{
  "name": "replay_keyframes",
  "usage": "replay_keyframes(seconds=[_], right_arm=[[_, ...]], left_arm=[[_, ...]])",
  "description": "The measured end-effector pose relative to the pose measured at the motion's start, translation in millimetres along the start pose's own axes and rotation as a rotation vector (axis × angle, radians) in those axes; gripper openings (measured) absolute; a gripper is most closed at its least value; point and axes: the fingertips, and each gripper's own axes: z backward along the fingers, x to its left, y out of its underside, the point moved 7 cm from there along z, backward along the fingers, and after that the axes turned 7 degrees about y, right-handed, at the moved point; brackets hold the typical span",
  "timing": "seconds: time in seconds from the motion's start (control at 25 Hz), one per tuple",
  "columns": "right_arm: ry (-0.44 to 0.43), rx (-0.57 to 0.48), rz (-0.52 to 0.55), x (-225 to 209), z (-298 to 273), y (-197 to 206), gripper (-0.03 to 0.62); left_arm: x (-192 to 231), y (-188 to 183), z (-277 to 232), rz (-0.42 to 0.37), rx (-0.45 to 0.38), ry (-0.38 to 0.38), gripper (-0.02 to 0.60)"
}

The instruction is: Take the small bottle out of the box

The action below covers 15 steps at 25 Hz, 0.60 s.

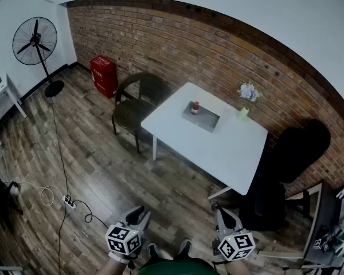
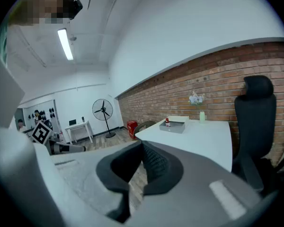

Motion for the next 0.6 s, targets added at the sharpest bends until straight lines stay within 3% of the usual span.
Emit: replay_keyframes(seconds=[0.32,0.6], right_arm=[[-0.014,-0.050,-0.042,-57.6,39.2,-0.1,0.003],[-0.077,-0.070,-0.070,-111.2,50.8,-1.1,0.003]], left_arm=[[-86.8,-13.7,-33.0,-0.087,-0.013,0.030,0.126],[-149.5,-17.7,-66.3,-0.106,-0.021,0.024,0.126]])
